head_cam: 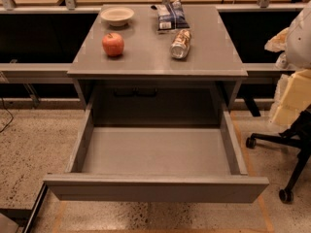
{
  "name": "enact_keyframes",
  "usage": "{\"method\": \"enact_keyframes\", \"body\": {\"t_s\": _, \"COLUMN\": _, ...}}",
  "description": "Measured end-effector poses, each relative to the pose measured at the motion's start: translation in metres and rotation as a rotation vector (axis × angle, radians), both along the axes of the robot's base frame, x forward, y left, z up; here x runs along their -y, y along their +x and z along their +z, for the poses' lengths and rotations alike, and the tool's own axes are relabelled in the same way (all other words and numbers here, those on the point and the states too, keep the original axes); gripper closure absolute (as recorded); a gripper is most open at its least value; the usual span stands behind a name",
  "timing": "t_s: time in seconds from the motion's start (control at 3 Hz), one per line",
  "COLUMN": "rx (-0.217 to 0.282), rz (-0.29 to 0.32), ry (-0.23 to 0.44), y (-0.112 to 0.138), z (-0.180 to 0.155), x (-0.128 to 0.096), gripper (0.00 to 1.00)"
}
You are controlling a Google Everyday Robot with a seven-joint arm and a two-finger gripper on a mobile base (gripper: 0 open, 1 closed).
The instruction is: Place apple into top drawer
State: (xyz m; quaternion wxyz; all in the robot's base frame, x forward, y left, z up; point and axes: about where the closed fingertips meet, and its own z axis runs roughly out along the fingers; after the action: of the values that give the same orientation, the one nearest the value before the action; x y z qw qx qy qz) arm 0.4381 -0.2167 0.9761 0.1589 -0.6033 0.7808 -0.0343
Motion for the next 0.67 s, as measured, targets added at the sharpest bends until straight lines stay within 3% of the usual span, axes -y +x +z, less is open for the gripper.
{"method": "enact_keyframes", "body": {"t_s": 0.33, "rx": 0.000, "rz": 0.000, "ry": 0.000, "y": 0.000, "z": 0.000, "x": 0.000, "gripper": 0.00}}
{"method": "enact_keyframes", "body": {"t_s": 0.67, "rx": 0.048, "rz": 0.074, "ry": 0.058, "y": 0.018, "z": 0.008, "x": -0.029, "gripper": 0.00}}
